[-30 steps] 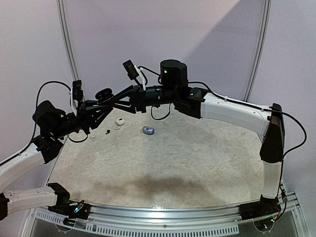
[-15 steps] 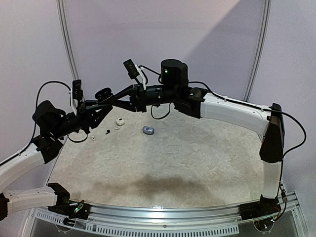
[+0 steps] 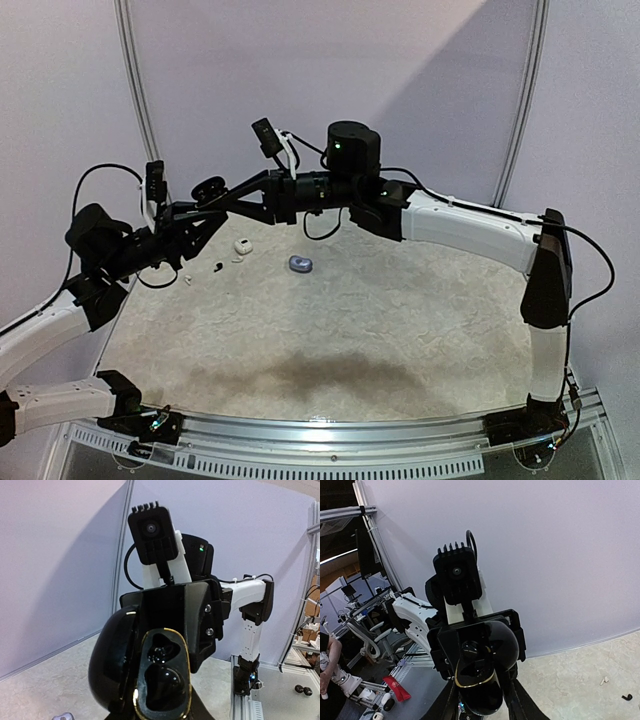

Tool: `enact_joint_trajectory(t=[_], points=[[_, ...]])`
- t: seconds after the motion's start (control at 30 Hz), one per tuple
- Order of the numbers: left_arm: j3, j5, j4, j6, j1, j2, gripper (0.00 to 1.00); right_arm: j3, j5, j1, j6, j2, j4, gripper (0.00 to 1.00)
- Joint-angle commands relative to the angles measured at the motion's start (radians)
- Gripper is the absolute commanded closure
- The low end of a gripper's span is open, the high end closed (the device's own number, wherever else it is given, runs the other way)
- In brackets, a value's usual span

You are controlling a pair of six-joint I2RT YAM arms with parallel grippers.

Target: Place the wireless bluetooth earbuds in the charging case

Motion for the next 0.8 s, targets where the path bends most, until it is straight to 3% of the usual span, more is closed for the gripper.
enact_joint_trajectory(t=[0.0,0.07,0.17,0.3,0.57,0.77], points=[[-0.002,0.063,0.009,-0.005,-0.031,0.011,1.0,0.027,0.012,0.017,0.019,0.042,0.02,0.63],[-0.002,0.064,0.01,-0.005,-0.031,0.011,1.0,0.028,0.034,0.017,0.012,0.041,-0.003,0.63],[-0.001,0.054,0.01,-0.006,-0.032,0.009,1.0,0.028,0.038,0.018,-0.003,0.038,-0.012,0.75],[-0.002,0.061,0.008,-0.006,-0.033,0.013,1.0,0.029,0.029,0.02,-0.008,0.034,-0.009,0.79],[-0.002,0.049,0.007,-0.008,-0.033,0.014,1.0,0.018,-0.027,0.023,0.006,0.045,0.048,1.0],[-0.001,0.019,-0.039,0.019,-0.033,0.001,1.0,-0.054,0.009,0.024,-0.017,0.011,0.107,1.0]])
